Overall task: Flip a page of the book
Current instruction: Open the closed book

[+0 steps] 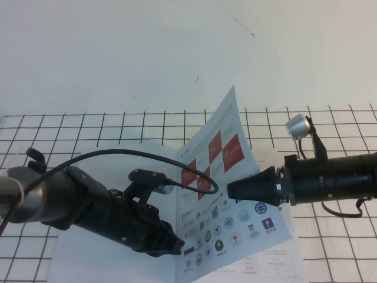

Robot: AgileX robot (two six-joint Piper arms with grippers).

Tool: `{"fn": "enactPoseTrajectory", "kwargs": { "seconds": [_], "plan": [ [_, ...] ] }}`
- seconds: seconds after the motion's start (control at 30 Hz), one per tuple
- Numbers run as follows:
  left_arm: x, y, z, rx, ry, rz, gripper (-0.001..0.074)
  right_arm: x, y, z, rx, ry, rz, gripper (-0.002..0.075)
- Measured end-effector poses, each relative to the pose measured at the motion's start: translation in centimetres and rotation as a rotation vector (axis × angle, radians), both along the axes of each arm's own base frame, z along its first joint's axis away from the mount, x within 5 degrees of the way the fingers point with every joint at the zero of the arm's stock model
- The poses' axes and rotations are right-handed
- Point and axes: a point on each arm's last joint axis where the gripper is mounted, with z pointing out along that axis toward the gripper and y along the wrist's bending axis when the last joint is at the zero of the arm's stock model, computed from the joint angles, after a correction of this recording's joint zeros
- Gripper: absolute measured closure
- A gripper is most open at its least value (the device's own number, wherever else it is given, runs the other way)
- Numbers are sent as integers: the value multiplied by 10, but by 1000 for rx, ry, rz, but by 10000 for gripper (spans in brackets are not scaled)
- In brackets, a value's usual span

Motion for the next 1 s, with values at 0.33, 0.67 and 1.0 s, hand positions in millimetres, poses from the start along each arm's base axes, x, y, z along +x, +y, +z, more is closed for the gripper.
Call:
{"fn": "enactPoseTrajectory", "kwargs": {
  "seconds": [0.33, 0.67, 1.0],
  "plan": [
    [-5, 2, 26, 1, -116, -73, 737, 0, -1, -2, -23, -1, -1, 722],
    [-51, -30, 129, -40, -639, -246, 737, 0, 0, -2, -23, 8, -7, 725],
    [-150, -80, 127, -71, -966, -459, 737, 1, 1, -2, -16, 15, -16, 726]
  ]
}}
